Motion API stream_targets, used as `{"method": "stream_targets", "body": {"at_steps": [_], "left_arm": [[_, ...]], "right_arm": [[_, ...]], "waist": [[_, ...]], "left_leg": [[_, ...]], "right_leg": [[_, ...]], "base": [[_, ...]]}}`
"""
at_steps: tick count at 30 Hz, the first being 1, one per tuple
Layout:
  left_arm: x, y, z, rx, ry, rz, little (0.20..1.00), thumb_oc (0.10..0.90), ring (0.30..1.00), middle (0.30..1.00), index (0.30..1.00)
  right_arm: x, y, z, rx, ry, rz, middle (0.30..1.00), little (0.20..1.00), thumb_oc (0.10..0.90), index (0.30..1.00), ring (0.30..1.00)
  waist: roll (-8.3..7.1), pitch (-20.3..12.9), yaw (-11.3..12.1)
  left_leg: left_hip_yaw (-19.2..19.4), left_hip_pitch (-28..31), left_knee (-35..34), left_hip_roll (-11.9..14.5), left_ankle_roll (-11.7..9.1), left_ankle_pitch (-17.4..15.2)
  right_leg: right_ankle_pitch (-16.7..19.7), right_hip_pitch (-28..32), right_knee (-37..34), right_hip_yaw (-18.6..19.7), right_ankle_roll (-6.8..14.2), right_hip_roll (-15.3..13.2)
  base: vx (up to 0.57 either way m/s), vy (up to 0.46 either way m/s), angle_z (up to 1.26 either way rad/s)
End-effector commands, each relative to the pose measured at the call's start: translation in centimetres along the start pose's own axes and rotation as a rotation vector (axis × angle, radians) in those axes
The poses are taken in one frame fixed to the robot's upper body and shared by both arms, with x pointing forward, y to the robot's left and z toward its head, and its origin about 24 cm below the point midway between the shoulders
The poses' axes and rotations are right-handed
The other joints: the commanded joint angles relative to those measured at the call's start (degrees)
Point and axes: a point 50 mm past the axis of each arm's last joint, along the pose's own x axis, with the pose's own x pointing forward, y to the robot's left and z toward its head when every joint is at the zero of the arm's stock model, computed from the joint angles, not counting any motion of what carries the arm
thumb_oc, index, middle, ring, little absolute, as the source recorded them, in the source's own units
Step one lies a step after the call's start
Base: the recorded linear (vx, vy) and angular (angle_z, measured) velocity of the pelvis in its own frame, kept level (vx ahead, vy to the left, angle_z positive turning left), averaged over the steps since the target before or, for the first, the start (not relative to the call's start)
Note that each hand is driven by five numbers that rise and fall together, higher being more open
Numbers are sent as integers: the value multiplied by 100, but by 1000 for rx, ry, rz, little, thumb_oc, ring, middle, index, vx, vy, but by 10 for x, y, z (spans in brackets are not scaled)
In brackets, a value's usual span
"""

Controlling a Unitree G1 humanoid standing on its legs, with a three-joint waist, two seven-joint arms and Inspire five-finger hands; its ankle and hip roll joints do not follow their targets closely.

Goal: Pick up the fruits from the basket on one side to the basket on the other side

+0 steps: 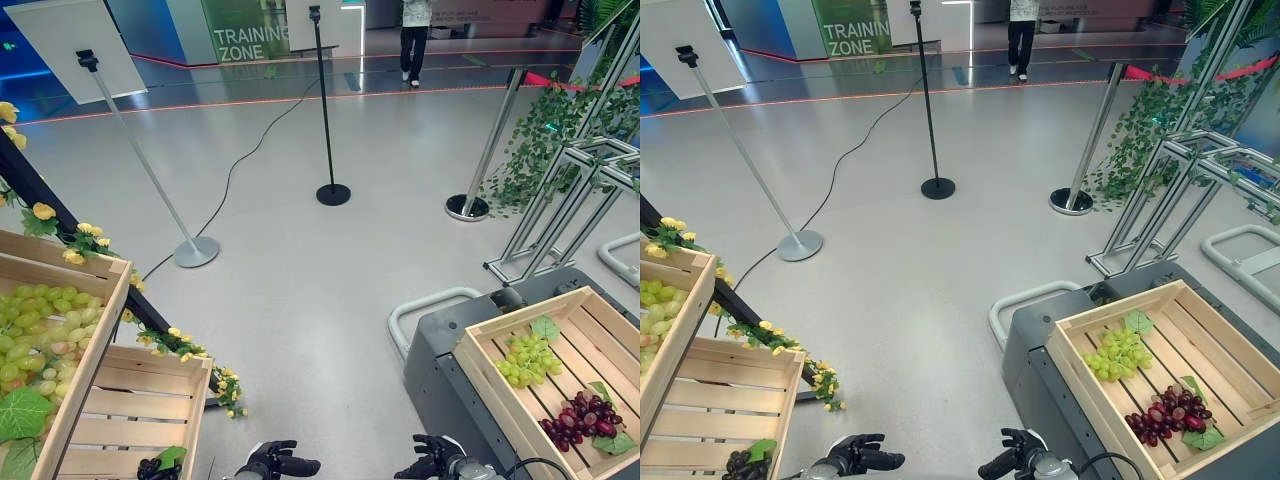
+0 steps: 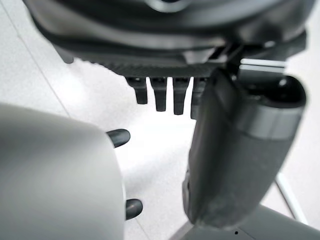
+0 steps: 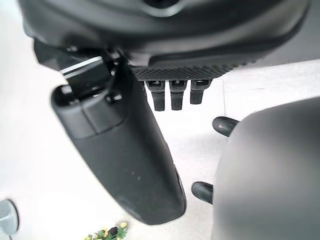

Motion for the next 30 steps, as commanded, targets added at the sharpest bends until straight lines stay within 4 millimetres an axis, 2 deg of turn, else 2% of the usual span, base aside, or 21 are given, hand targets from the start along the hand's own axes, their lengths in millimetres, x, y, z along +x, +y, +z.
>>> {"method": "stream_targets", "body": {"at_steps": [1,5,6,8,9,11,15,19,20,22,30], "left_arm": [[2,-9,5,54,22,-7,900,800,900,900,900],[3,-4,9,65,7,3,900,800,900,900,900],[2,1,9,77,2,6,900,800,900,900,900],[1,9,4,87,9,9,900,800,900,900,900],[1,9,4,87,10,9,900,800,900,900,900],[-1,19,-3,103,12,13,900,800,900,900,900],[-4,27,-9,102,0,19,900,800,900,900,900],[-5,30,-10,81,-7,40,900,800,900,900,900],[-5,30,-10,74,-1,47,900,800,900,900,900],[-4,30,-9,64,4,51,900,800,900,900,900],[-3,33,1,-34,-35,94,900,800,900,900,900]], "right_arm": [[2,0,17,-53,-95,-34,900,900,800,900,900],[-1,-7,40,51,-256,-68,900,900,800,900,900],[-6,-17,69,158,-412,-78,900,900,800,900,900],[-19,-24,101,211,-574,-52,900,900,800,900,900],[-20,-24,102,215,-583,-45,900,900,800,900,900],[-45,-28,133,186,-802,-12,900,900,800,900,900],[-83,-44,165,175,-1058,-59,900,900,800,900,900],[-115,-65,185,175,-1231,-143,900,900,800,900,900],[-128,-77,191,182,-1292,-197,900,900,800,900,900],[-142,-92,197,176,-1342,-264,900,900,800,900,900],[-185,-156,213,77,-1401,-579,900,900,800,900,900]], "waist": [[-172,267,23],[-156,324,-7],[-151,362,-60],[-153,386,-146],[-152,385,-151],[-146,411,-283],[-135,447,-432],[-112,473,-546],[-98,498,-594],[-76,541,-661],[-22,760,-879]], "left_leg": [[-234,193,14,-100,-40,-331],[-193,203,14,-86,-58,-316],[-148,205,14,-66,-57,-309],[-83,200,14,-49,-39,-308],[-77,201,14,-48,-37,-309],[10,170,14,-34,-26,-308],[144,162,14,-11,-32,-317],[271,164,14,-1,-20,-329],[327,152,14,4,-13,-328],[401,129,14,1,-3,-325],[694,125,88,-45,7,-387]], "right_leg": [[265,7,29,19,60,-164],[296,-7,29,28,78,-166],[318,-35,29,62,91,-164],[338,-83,29,132,97,-145],[340,-86,29,139,98,-143],[371,-180,29,244,123,-118],[401,-266,29,357,170,-105],[431,-328,29,459,201,-105],[454,-369,29,497,214,-115],[486,-429,29,565,225,-125],[546,-568,56,819,228,-165]], "base": [[0,0,0],[0,-11,0],[-6,-53,-1],[-6,-53,-5],[-4,-38,-9],[0,-53,-21],[27,-44,-18],[33,-29,-21],[9,-12,-22],[-7,5,-11],[-17,36,-16]]}}
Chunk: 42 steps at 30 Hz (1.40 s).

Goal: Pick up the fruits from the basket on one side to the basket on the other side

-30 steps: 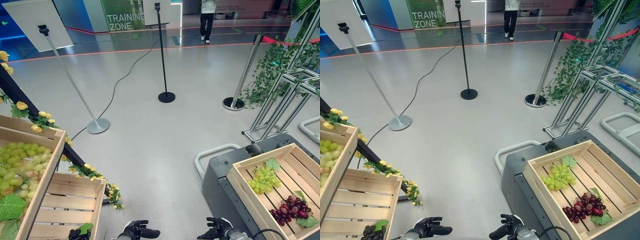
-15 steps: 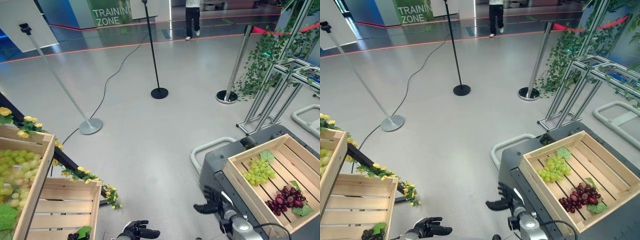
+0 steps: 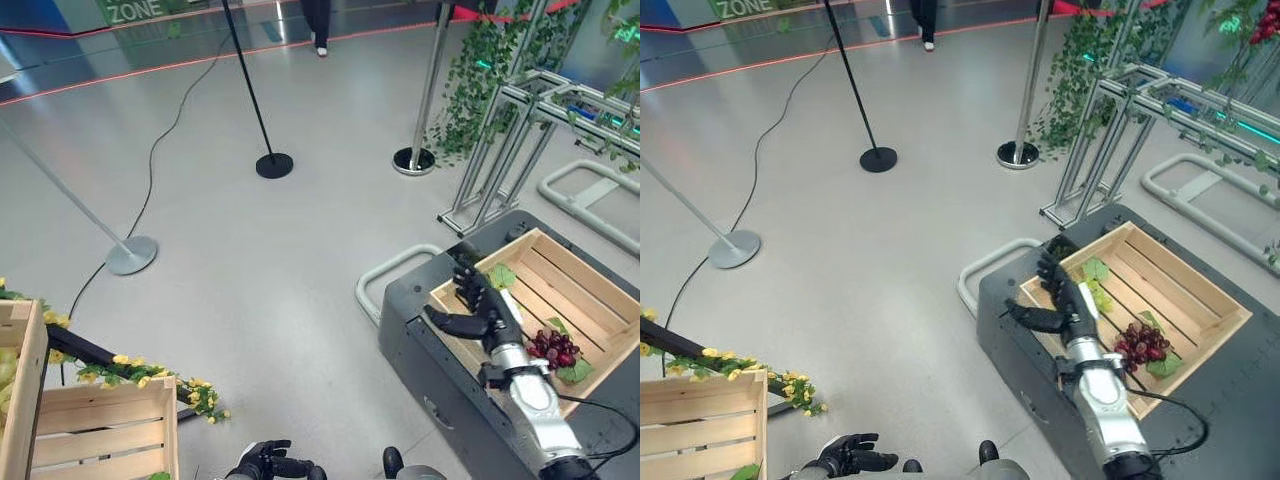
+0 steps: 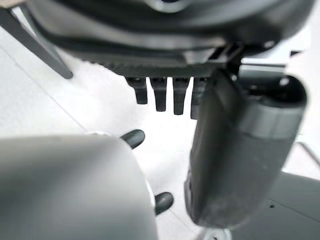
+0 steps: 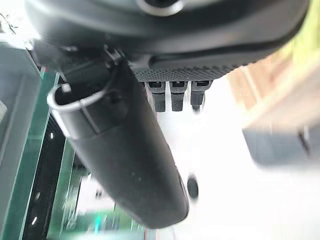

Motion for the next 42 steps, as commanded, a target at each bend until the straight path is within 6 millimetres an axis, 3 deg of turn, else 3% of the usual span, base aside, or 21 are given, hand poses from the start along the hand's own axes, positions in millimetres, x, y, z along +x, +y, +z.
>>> {"method": "stream_targets", "body": {"at_steps": [1,6,8,10,11,17,19,20,22,23,24,26,30,39,42], "left_arm": [[3,18,13,-33,-35,74,900,800,900,900,900],[4,15,15,-58,-29,64,900,800,900,900,900],[4,14,13,-69,-14,65,900,800,900,900,900],[4,18,14,-106,-10,89,900,800,900,900,900],[4,19,15,-114,-9,97,900,800,900,900,900],[6,37,74,-133,-156,216,900,800,900,900,900],[4,40,86,-159,-199,247,900,800,900,900,900],[2,43,105,-175,-261,250,900,800,900,900,900],[-1,44,120,-194,-314,244,900,800,900,900,900],[-1,44,121,-201,-318,242,900,800,900,900,900],[-3,47,131,-221,-347,236,900,800,900,900,900],[-5,47,144,-202,-366,225,900,800,900,900,900],[-10,46,166,-158,-417,240,900,800,900,900,900],[-16,58,187,-211,-455,246,900,800,900,900,900],[-20,63,198,-202,-484,245,900,800,900,900,900]], "right_arm": [[31,-26,79,-91,-353,-118,900,900,800,900,900],[40,-50,93,-265,-349,-215,900,900,800,900,900],[44,-56,93,-371,-328,-245,900,900,800,900,900],[54,-55,100,-477,-322,-271,900,900,800,900,900],[56,-55,101,-493,-316,-278,900,900,800,900,900],[81,-80,129,-768,-239,-422,900,900,800,900,900],[86,-85,139,-803,-234,-435,900,900,800,900,900],[88,-92,150,-822,-236,-472,900,900,800,900,900],[92,-98,157,-856,-234,-508,900,900,800,900,900],[92,-99,158,-862,-233,-515,900,900,800,900,900],[97,-97,165,-900,-244,-546,900,900,800,900,900],[103,-94,175,-907,-245,-575,900,900,800,900,900],[108,-100,180,-1011,-207,-579,900,900,800,900,900],[120,-89,207,-1241,-233,-533,900,900,800,900,900],[123,-92,202,-1359,-155,-482,900,900,800,900,900]], "waist": [[-136,109,-93],[-153,198,-152],[-178,202,-106],[-211,280,51],[-221,283,92],[-476,665,212],[-525,768,222],[-561,982,302],[-517,1180,433],[-504,1206,451],[-389,1350,560],[-338,1435,591],[-327,1657,599],[-283,1883,654],[-289,1916,687]], "left_leg": [[-66,119,174,-37,-45,-273],[-11,173,313,-48,-86,-341],[113,276,196,-7,-139,-286],[437,380,124,97,-182,-222],[498,362,117,119,-185,-195],[339,-288,641,264,-288,-237],[320,-488,1091,292,-346,-364],[38,-966,1990,324,-495,-270],[-446,-1289,2264,194,-504,-176],[-511,-1315,2247,179,-501,-154],[-718,-1419,1716,217,-543,96],[-698,-1430,1455,213,-427,54],[-748,-1737,1909,117,-329,-156],[-777,-2292,2562,-35,-225,-404],[-763,-2474,2723,-14,-195,-448]], "right_leg": [[397,-248,62,72,71,-184],[405,-161,99,70,85,-230],[434,-115,91,-193,137,-314],[364,-86,304,-849,222,-506],[351,-125,363,-948,226,-524],[281,-562,417,-1031,2,-321],[275,-626,479,-1145,-54,-358],[271,-664,590,-1215,-160,-425],[223,-712,770,-1106,-226,-463],[207,-722,804,-1075,-233,-460],[98,-799,1001,-977,-226,-377],[-95,-1077,1378,-1029,-233,-381],[-133,-1478,1805,-1154,-229,-528],[-298,-1974,2314,-1139,-291,-565],[-352,-2109,2451,-1166,-308,-559]], "base": [[2,43,-21],[79,2,-10],[93,-64,-25],[8,-130,-58],[-51,-233,-105],[-170,-256,-41],[-128,-105,4],[-123,-64,6],[-69,33,21],[-63,145,2],[-123,151,-31],[-132,121,-44],[-80,36,-22],[-13,12,4],[-19,-48,7]]}}
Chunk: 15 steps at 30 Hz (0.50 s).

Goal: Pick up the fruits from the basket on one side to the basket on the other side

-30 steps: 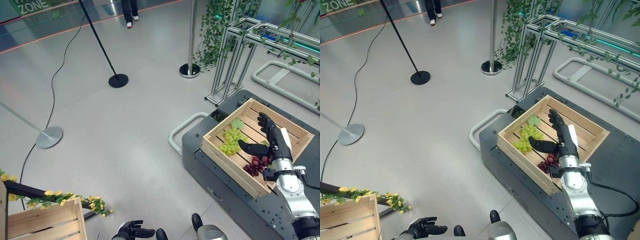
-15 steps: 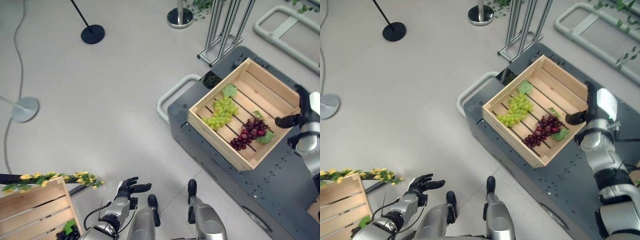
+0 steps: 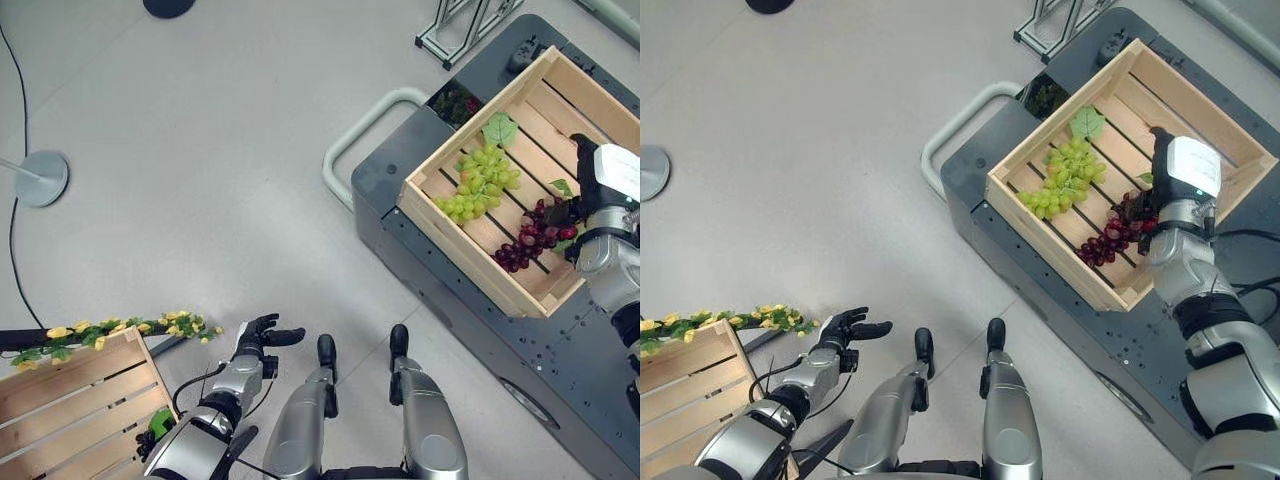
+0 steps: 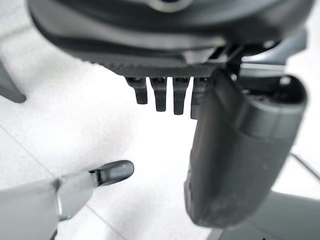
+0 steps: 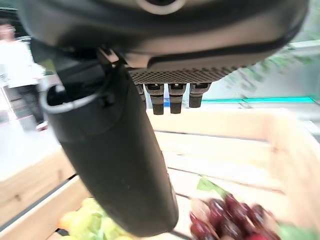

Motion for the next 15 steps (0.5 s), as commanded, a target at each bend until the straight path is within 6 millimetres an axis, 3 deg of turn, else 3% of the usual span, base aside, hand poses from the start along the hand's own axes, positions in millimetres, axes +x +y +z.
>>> {"method": "stream_targets", "body": {"at_steps": [1,6,15], "left_arm": [[1,18,4,10,-20,40,900,800,900,900,900],[3,24,16,25,-40,32,900,800,900,900,900],[5,28,35,6,-72,41,900,800,900,900,900]], "right_arm": [[16,-41,-4,-182,-21,-61,900,900,800,900,900],[15,-34,-9,-266,-22,18,900,900,800,900,900],[21,-37,6,-550,-127,117,900,900,800,900,900]], "waist": [[-287,-196,129],[-304,-144,169],[-329,-68,191]], "left_leg": [[18,-474,1233,79,-165,-440],[29,-553,1258,84,-128,-435],[73,-818,1477,116,-138,-444]], "right_leg": [[-183,-13,599,-109,-136,-138],[-198,-75,661,-111,-125,-129],[-239,-310,874,-107,-118,-141]], "base": [[-12,-64,7],[-12,-43,11],[-9,-22,-1]]}}
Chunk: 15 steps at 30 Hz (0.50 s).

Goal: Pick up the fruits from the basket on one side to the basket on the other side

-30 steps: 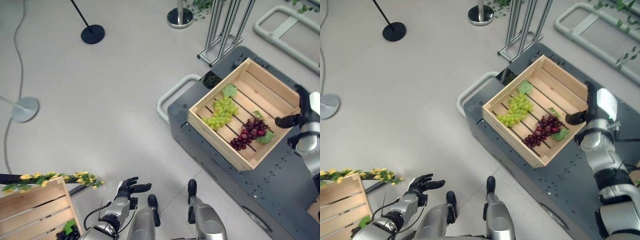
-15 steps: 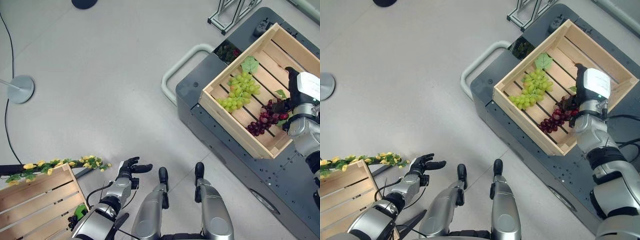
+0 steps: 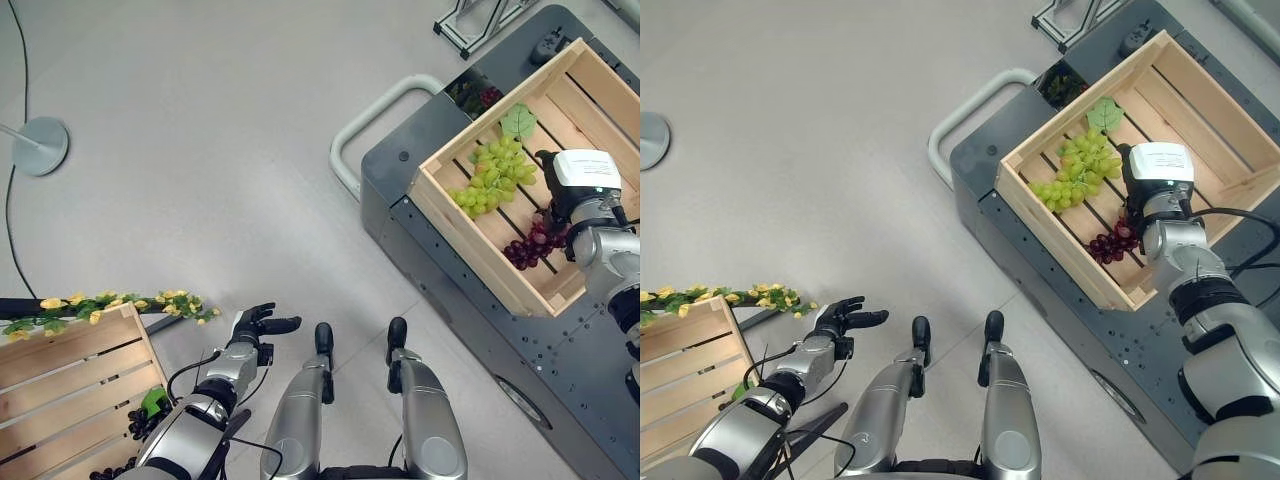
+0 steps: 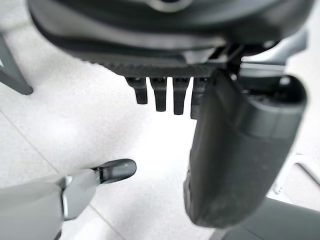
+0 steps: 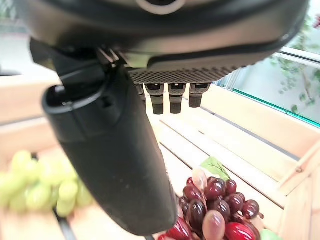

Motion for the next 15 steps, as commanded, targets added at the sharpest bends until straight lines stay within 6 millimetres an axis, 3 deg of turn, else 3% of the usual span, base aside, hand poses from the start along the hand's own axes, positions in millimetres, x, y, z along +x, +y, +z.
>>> {"method": "stream_targets", "body": {"at_steps": [1,15], "left_arm": [[0,24,9,-5,-39,44,900,800,900,900,900],[0,29,10,4,-56,50,900,800,900,900,900]], "right_arm": [[6,-53,-26,-151,50,-86,900,900,800,900,900],[4,-39,-27,-307,50,65,900,900,800,900,900]], "waist": [[-201,-128,39],[-281,-98,47]], "left_leg": [[188,-349,1033,123,-136,-389],[254,-359,1017,170,-133,-376]], "right_leg": [[-154,81,501,-91,-70,-80],[-154,33,515,-63,-51,-61]], "base": [[-4,-13,5],[0,-1,0]]}}
